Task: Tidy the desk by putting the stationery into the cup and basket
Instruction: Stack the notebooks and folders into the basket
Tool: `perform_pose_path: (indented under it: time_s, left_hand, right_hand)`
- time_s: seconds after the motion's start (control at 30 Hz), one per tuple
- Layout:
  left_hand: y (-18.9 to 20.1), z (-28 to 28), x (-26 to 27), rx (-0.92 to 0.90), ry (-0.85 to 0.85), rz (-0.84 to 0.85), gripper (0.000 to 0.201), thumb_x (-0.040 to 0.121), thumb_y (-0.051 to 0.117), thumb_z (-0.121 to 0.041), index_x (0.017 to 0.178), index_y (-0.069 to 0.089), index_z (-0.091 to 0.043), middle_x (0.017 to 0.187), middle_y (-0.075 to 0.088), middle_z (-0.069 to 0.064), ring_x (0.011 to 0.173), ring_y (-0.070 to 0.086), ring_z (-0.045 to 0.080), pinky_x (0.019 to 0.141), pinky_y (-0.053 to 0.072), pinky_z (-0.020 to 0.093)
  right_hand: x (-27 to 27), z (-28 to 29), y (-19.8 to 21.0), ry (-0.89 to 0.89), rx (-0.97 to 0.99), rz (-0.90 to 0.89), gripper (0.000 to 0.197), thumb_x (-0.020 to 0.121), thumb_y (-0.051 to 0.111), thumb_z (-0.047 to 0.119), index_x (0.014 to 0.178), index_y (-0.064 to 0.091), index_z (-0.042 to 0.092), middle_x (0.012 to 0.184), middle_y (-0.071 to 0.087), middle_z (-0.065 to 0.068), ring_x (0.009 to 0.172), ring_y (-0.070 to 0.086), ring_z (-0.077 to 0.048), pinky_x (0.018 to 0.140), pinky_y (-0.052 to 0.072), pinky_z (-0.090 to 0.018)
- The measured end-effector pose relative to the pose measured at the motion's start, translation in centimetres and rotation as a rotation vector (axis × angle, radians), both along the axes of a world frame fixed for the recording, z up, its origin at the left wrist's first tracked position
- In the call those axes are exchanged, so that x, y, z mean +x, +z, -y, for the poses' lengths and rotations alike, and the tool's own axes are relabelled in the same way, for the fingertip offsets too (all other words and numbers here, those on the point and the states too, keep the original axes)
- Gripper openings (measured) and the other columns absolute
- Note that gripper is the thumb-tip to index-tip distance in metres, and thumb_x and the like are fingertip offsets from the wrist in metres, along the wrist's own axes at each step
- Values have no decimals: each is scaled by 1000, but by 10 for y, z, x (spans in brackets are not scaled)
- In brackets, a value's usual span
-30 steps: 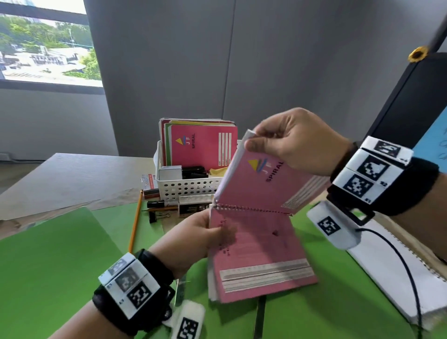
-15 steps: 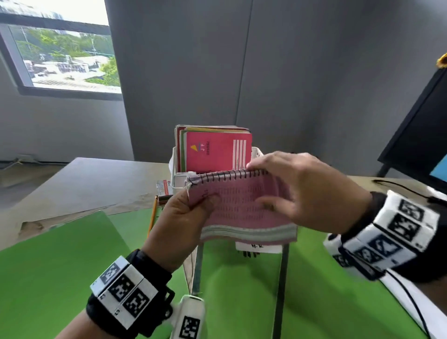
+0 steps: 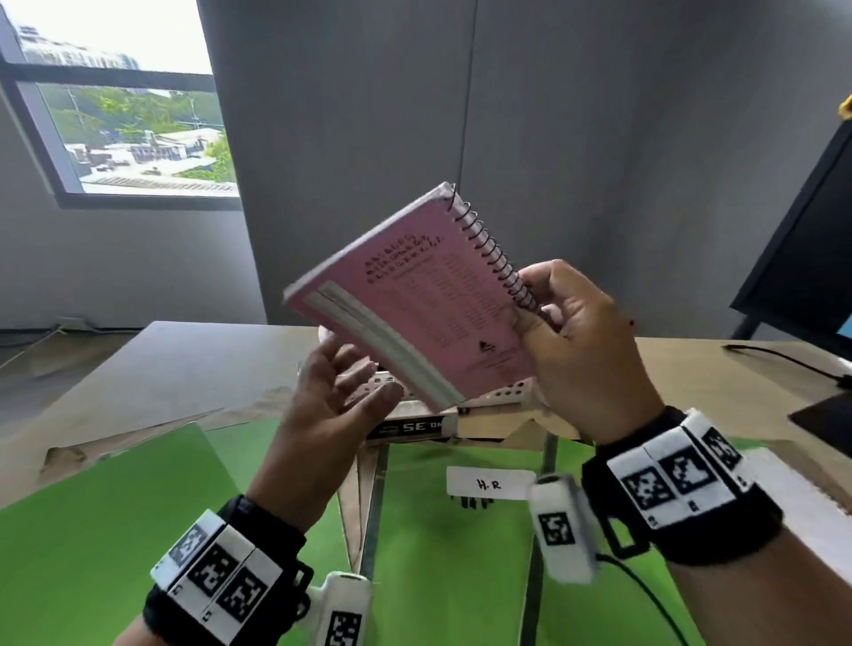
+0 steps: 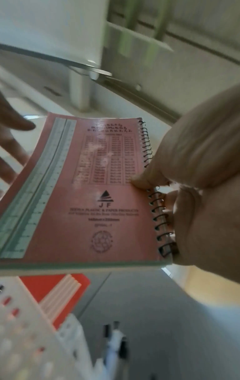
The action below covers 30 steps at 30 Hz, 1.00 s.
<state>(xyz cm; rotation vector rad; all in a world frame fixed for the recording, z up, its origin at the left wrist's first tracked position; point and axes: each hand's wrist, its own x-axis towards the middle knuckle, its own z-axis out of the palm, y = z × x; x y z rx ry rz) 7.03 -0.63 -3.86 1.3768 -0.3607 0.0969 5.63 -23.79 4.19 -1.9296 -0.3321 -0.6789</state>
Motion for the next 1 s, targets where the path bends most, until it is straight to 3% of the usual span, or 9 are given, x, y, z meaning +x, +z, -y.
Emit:
perform_pose_path:
  time_s: [0.1, 0.17, 0.33, 0.43, 0.5, 0.7, 0.8, 0.9, 1.0]
  left_hand:
    - [2, 11, 0, -64, 17, 12, 26, 100, 59, -7, 126, 63, -12, 127, 71, 7, 121, 65, 31, 97, 57, 44]
    - [8, 11, 1, -92, 37, 2, 30, 101, 56, -2, 125, 67, -15, 129, 71, 8, 122, 65, 33, 101, 52, 54]
    - [65, -1, 26, 122, 152, 90, 35, 105, 47, 1, 125, 64, -22, 121, 75, -4, 114, 70, 16, 96, 58, 40]
    - [113, 0, 59, 389, 184, 216, 41, 104, 48, 2, 109, 67, -34, 106, 76, -6, 99, 72, 4, 76, 59, 20]
    - [133, 4, 96, 661, 298, 260, 21, 102, 51, -7, 111, 60, -24, 104, 69, -1, 94, 70, 9, 68, 58, 24]
    - [145, 30, 204, 1431, 331, 409, 7, 97, 56, -17, 104, 55, -19, 85, 59, -2, 87, 62, 28, 77, 53, 35]
    - [131, 47, 235, 1670, 234, 381, 19, 98, 56, -17, 117, 60, -14, 102, 65, 5, 97, 65, 30, 89, 55, 39]
    - [105, 57, 255, 1848, 199, 244, 41, 95, 62, -25, 134, 53, -21, 127, 55, 9, 116, 59, 31, 99, 53, 45]
    - [85, 65, 267, 1843, 190, 113, 106, 83, 81, -31, 161, 9, -34, 158, 31, 9, 149, 26, 41, 118, 31, 54]
  right_hand:
    - [14, -14, -17, 110, 206, -69, 19, 94, 66, 3, 101, 72, 19, 101, 75, 0, 92, 73, -21, 74, 63, -39]
    - [24, -14, -27, 156, 321, -121, 12, 93, 71, 6, 104, 74, 11, 104, 76, -8, 96, 73, -27, 78, 63, -42]
    - [48, 18, -59, 54, 348, -502, 45, 87, 59, 64, 107, 72, 26, 100, 74, -5, 86, 71, -30, 69, 61, -46]
    - [56, 27, -81, 23, 318, -594, 12, 98, 66, 35, 105, 73, 27, 102, 71, -24, 83, 71, -40, 67, 60, -63]
    - [59, 29, -87, 43, 286, -594, 9, 97, 68, 22, 104, 72, 26, 102, 69, -28, 75, 66, -35, 62, 60, -63]
    - [67, 34, -90, 93, 347, -670, 9, 94, 71, 18, 102, 71, 23, 86, 63, -17, 57, 52, -21, 43, 54, -29]
    - [70, 36, -95, 122, 349, -637, 9, 94, 71, 16, 102, 72, 19, 89, 59, -13, 58, 51, -13, 40, 48, -23]
    - [76, 36, -104, 99, 339, -576, 10, 89, 77, 19, 92, 74, 28, 100, 64, -13, 78, 61, -26, 54, 60, -42]
    - [77, 35, -107, 99, 330, -564, 12, 88, 77, 22, 89, 73, 33, 104, 65, -12, 91, 65, -35, 59, 63, -48]
